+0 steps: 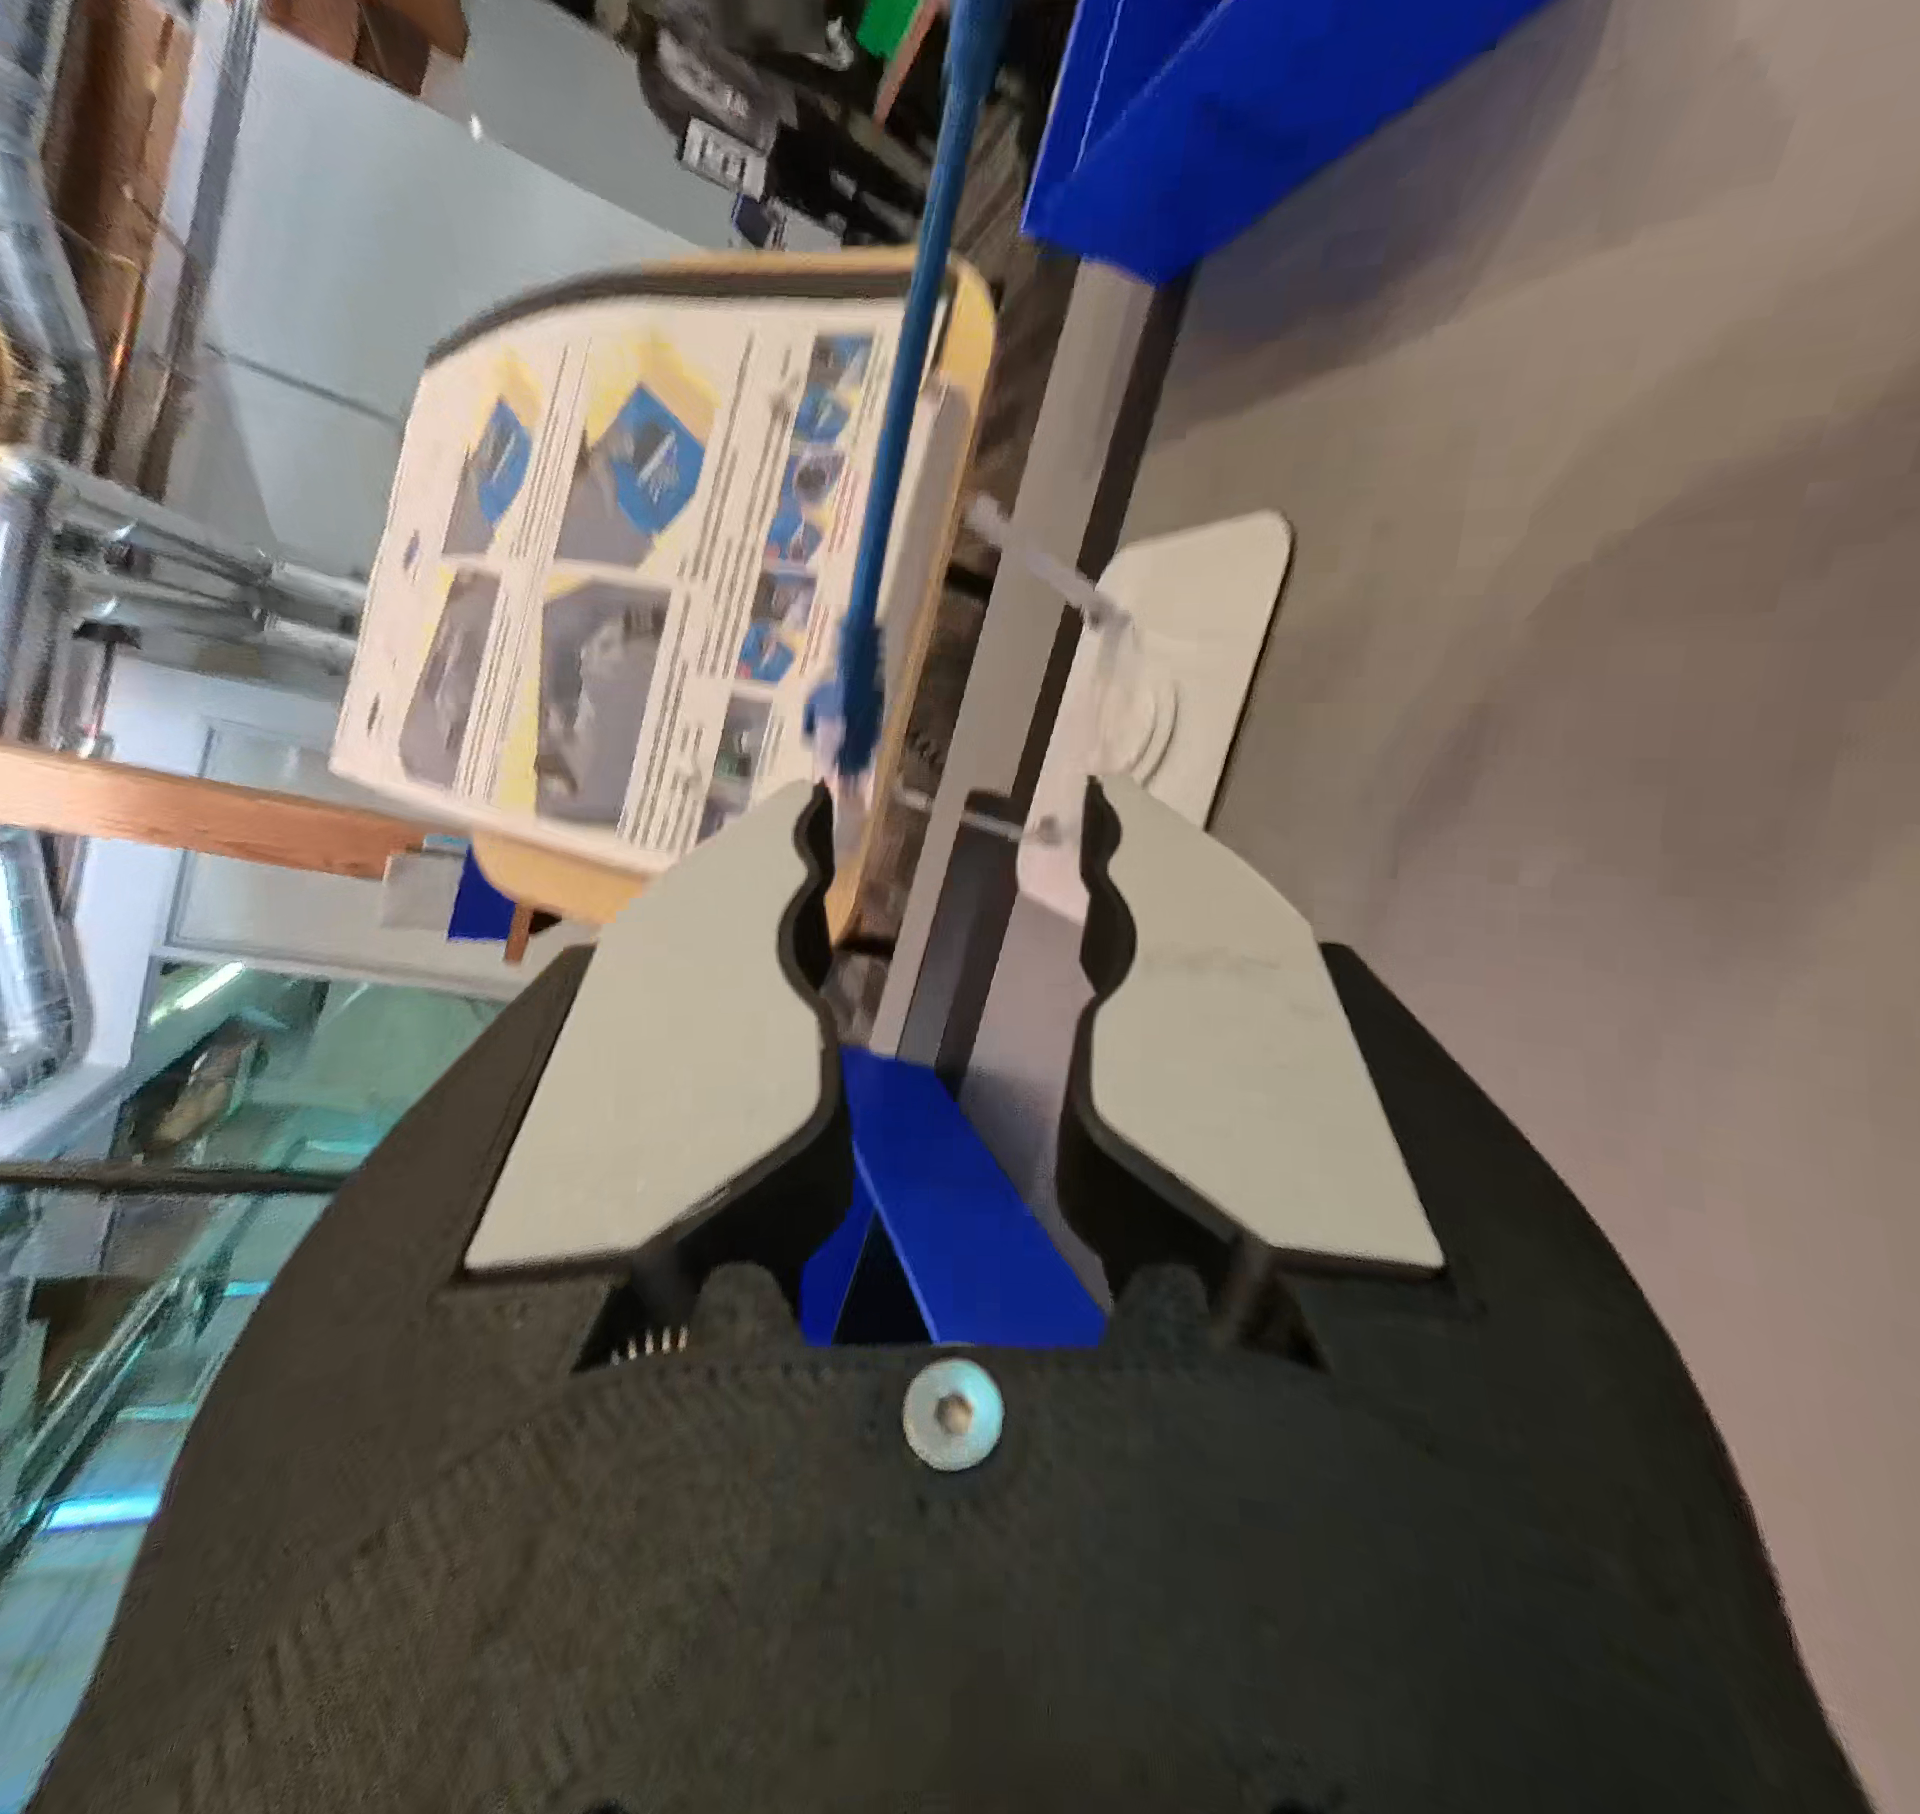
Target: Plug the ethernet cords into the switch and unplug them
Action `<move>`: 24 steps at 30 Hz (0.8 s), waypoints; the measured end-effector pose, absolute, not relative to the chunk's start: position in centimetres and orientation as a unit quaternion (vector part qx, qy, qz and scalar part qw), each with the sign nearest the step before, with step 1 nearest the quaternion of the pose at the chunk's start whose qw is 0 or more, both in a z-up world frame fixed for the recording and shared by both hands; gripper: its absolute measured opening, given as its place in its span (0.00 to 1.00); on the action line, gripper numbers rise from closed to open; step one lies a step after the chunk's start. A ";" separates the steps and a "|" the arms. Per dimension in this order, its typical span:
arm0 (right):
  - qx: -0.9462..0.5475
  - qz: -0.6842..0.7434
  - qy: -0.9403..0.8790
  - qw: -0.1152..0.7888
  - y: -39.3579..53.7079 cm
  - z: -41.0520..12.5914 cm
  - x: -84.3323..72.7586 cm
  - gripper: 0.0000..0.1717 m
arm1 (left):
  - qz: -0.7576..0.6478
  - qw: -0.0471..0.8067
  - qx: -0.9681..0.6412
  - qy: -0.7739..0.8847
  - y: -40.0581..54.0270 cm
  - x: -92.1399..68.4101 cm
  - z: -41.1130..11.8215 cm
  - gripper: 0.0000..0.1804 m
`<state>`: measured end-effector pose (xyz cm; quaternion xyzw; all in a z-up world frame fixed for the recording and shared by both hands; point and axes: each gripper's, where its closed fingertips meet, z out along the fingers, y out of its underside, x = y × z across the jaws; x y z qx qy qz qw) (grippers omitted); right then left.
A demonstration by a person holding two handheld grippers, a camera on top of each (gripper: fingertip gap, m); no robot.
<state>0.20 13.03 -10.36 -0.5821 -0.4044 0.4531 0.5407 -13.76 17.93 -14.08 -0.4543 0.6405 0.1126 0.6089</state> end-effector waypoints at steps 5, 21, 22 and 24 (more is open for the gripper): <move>-0.588 0.450 -0.403 0.538 12.8 -10.9 0.6 0.44 | 0.157 0.591 -0.508 0.607 21.9 -21.1 -13.6 0.21; -0.594 0.470 -0.393 0.521 13.0 -12.2 0.4 0.44 | 0.002 0.332 -0.648 0.685 36.5 -34.2 -24.1 0.15; -0.595 0.471 -0.392 0.520 13.0 -12.4 0.4 0.44 | -0.004 0.319 -0.650 0.690 36.9 -34.2 -24.6 0.14; -0.597 0.475 -0.388 0.517 13.0 -12.7 0.3 0.44 | -0.006 0.300 -0.649 0.699 37.7 -34.1 -25.5 0.14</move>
